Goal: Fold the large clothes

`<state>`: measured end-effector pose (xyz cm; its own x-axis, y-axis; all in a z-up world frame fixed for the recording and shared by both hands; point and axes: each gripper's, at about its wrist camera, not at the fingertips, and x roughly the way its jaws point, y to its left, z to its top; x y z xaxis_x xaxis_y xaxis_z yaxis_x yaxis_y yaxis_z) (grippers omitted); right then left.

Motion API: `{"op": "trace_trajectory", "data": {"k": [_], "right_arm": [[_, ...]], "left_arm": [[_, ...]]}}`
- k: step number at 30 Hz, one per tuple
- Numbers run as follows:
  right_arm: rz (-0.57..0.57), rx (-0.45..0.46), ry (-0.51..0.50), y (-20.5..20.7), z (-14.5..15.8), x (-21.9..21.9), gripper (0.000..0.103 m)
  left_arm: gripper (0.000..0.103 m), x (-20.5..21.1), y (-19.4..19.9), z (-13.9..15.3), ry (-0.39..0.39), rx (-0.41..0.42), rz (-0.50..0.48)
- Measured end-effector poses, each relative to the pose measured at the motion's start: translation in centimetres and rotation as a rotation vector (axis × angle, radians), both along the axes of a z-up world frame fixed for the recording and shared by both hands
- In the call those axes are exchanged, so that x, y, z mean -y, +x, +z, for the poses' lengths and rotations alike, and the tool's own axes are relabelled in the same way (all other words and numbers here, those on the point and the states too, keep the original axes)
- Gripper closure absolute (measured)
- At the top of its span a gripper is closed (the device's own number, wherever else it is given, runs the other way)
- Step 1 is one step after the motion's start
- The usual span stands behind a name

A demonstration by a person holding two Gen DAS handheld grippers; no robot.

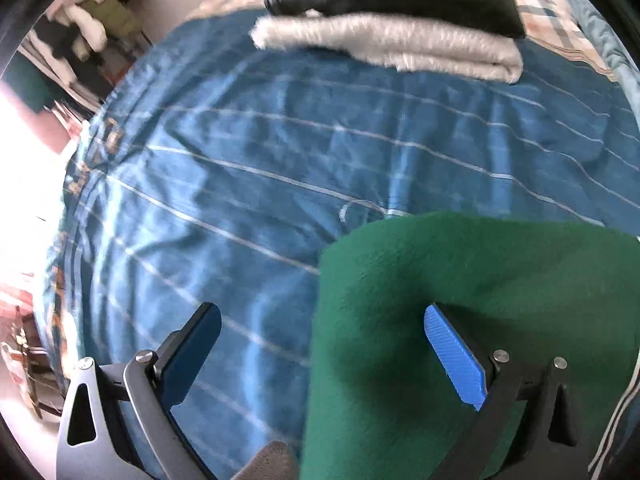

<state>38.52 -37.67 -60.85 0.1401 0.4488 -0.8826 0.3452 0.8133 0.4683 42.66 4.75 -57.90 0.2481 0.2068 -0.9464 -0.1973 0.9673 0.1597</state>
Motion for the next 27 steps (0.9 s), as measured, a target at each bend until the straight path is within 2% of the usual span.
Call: {"op": "trace_trajectory", "data": {"k": [2,4,5,6,7,9,11,13,15,16,19,20,22,24,25,27], "right_arm": [[0.044,0.026,0.002,3.5,-0.6,-1.7,0.043],[0.097,0.004,0.005,6.8,-2.4,-4.6,0.043],[0.126,-0.014,0.009,7.4,-3.1,-5.8,0.046],[0.156,-0.032,-0.015,8.2,-3.9,-7.0,0.086],[0.169,-0.037,-0.019,9.1,-4.4,-7.7,0.098],[0.178,0.003,-0.112,9.8,-3.2,-8.0,0.099],[0.101,0.037,-0.126,9.7,-2.1,-5.5,0.099],[0.041,0.015,-0.156,10.2,-3.0,-3.7,0.100],[0.032,-0.059,-0.117,10.3,-5.7,-3.3,0.100],[0.058,-0.069,-0.122,10.4,-6.2,-3.6,0.100],[0.125,-0.060,-0.059,10.5,-5.4,-4.2,0.099],[0.133,-0.063,-0.027,10.6,-4.9,-3.9,0.096],[0.142,-0.063,0.038,10.3,-4.0,-2.8,0.081],[0.142,-0.028,0.064,9.4,-3.5,-1.5,0.021],[0.152,-0.020,0.061,8.8,-3.4,-1.2,0.013],[0.236,-0.052,0.040,7.5,-4.5,-1.5,0.010]], "left_arm": [[0.000,0.1,0.1,-0.1,-0.007,0.011,-0.011],[0.000,0.3,-0.1,0.1,0.002,0.018,-0.021],[0.000,0.2,-0.3,0.1,-0.004,0.022,-0.018],[0.000,0.1,-0.3,0.2,-0.012,0.022,-0.012],[0.000,-0.1,-0.4,0.1,-0.028,0.019,-0.002],[0.000,-0.4,-0.7,0.2,-0.054,0.014,0.016],[0.000,-0.4,-1.0,0.6,-0.080,0.012,0.027],[0.000,-0.4,-1.2,1.1,-0.093,0.018,0.033],[0.000,-0.4,-1.4,1.6,-0.083,0.022,0.029],[0.000,-0.4,-1.7,1.8,-0.069,0.019,0.029],[0.000,-1.1,-2.6,2.6,-0.075,0.013,0.046],[0.000,-1.5,-3.1,3.0,-0.082,0.017,0.058],[0.000,-2.3,-4.3,3.9,-0.115,0.028,0.075],[0.000,-3.1,-5.5,4.6,-0.130,0.036,0.102],[0.000,-3.6,-6.2,4.8,-0.146,0.040,0.113],[0.000,-4.3,-7.6,4.5,-0.166,0.032,0.139]]}}
